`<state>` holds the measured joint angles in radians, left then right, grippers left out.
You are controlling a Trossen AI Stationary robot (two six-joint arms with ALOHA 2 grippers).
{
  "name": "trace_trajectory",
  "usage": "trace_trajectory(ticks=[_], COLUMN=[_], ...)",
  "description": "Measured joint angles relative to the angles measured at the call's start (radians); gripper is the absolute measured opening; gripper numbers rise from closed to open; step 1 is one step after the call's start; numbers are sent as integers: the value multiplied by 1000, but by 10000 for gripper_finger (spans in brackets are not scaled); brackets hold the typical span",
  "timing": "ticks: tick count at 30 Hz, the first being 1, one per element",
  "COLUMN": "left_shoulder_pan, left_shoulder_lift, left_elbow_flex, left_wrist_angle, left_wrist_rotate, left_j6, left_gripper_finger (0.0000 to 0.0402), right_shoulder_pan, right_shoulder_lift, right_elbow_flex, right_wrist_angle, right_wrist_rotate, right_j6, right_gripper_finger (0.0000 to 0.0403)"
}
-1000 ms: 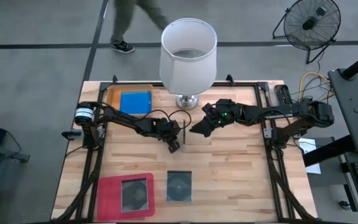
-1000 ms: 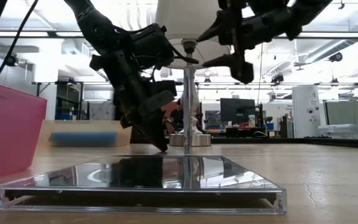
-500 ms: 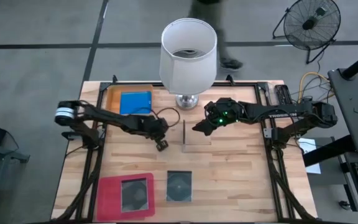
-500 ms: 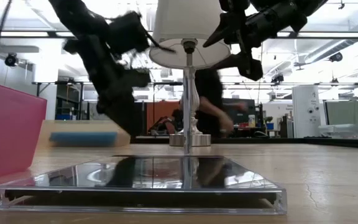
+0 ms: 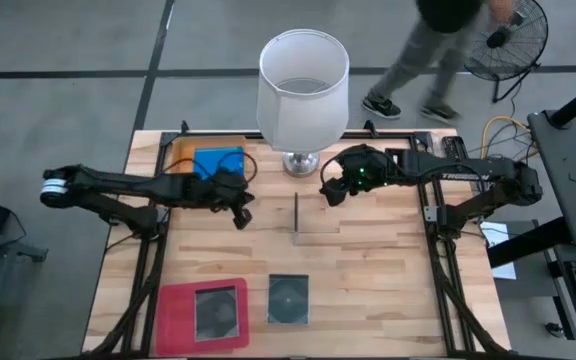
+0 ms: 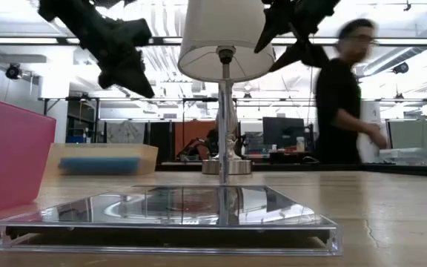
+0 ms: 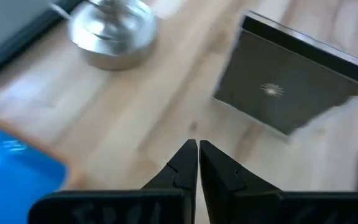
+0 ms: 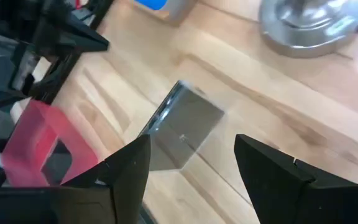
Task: Pick & place jewel cases by type
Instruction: Put the top black cd case into the pink bin
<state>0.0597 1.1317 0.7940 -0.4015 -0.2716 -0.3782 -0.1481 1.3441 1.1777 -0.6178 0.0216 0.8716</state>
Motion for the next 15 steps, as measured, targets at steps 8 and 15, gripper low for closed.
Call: trace_trajectory(ticks=[8, 15], left_shoulder_pan=[0, 0], left_shoulder_lift=[-125, -142], left_elbow_flex=[0, 0], left_wrist_angle=[-85, -88], left_wrist_rotate=[-77, -99], left_j6=[10, 10], left_gripper_finger=[0, 0], right_shoulder_pan=[34, 93], right_shoulder_lift=[3, 98], right_elbow_flex=[70, 134], right_wrist_angle=[-67, -97], right_wrist_rotate=[31, 22], right_j6=[101, 170], right_gripper_finger=[222, 209])
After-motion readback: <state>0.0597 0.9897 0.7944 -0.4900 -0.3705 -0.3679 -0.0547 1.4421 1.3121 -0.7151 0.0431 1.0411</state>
